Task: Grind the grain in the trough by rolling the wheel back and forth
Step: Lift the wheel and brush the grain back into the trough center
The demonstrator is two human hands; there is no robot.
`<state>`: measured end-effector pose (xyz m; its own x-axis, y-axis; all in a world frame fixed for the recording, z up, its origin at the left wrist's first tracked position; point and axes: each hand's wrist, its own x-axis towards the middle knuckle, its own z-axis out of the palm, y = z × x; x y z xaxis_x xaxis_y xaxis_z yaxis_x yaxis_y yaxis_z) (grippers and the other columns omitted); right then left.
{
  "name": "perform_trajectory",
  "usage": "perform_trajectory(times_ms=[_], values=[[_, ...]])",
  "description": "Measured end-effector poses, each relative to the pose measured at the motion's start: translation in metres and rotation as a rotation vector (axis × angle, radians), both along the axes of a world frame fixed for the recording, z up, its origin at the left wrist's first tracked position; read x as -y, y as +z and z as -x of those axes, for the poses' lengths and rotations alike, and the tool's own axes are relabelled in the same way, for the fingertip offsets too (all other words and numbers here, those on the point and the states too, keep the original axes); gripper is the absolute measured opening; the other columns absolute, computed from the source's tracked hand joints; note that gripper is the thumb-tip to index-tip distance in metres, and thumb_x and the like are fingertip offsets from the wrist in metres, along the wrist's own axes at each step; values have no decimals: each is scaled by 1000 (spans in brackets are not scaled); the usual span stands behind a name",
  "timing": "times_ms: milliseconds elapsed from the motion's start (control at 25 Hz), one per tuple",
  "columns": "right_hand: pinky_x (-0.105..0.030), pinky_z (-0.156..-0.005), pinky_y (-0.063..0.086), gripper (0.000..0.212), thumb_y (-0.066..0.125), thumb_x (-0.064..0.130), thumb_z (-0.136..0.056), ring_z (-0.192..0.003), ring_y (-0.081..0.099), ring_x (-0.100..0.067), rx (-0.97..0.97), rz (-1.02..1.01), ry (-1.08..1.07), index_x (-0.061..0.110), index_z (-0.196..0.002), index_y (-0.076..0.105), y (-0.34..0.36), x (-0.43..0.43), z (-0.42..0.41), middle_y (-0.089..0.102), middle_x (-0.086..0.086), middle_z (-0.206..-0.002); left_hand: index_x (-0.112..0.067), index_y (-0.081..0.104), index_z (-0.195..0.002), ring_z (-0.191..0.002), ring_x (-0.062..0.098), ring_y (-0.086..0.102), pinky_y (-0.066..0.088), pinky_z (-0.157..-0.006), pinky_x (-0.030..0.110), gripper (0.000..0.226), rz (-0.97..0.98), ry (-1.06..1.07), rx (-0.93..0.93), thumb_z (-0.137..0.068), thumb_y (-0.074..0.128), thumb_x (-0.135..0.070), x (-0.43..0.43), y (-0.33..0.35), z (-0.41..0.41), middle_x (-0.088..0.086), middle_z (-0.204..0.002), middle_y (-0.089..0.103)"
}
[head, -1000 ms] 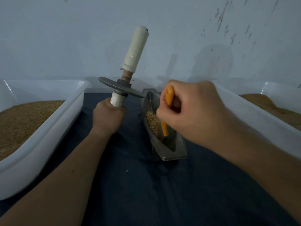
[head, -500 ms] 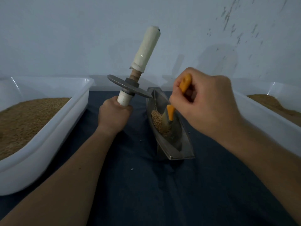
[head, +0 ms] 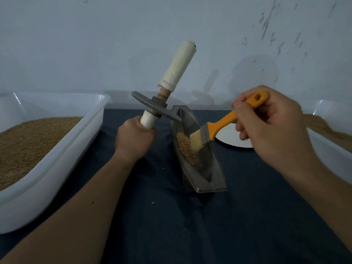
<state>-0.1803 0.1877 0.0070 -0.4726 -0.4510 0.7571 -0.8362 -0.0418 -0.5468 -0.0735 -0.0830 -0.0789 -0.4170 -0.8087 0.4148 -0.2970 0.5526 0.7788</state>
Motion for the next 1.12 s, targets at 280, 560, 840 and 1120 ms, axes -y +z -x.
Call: perform_trajectory(times_ms=[280,560,840,1120], values=[[-34,-71,63,19,63,36,-98,-74,72,-22,365,229,21,21,-107,71,-28,-44,55,72,-9,-84,-35,57,-71,-63,14,60,44,-57,29,12,106,-18,101,-65,61,-44,-5,-2,1,-10,-65,62],[-31,-68,52,45,62,25,-98,-77,60,-9,-428,-390,-218,37,-140,57,-71,-63,100,63,7,-97,-39,58,-74,-65,12,59,47,-60,32,14,141,-25,129,-63,57,-49,-8,-2,0,-12,-67,62],[-35,-66,56,67,63,22,-94,-83,61,-12,-533,-692,-214,37,-154,38,-89,-64,106,59,8,-109,-45,58,-79,-66,15,61,53,-64,37,15,136,-31,115,-63,58,-47,-9,0,-1,-11,-67,63],[-22,-79,50,65,44,55,-90,-99,49,-2,-388,-966,-264,45,-154,31,-80,-65,92,41,22,-124,-36,58,-75,-67,15,59,49,-61,33,12,146,-31,173,-66,60,-44,-12,2,-1,-12,-69,61]])
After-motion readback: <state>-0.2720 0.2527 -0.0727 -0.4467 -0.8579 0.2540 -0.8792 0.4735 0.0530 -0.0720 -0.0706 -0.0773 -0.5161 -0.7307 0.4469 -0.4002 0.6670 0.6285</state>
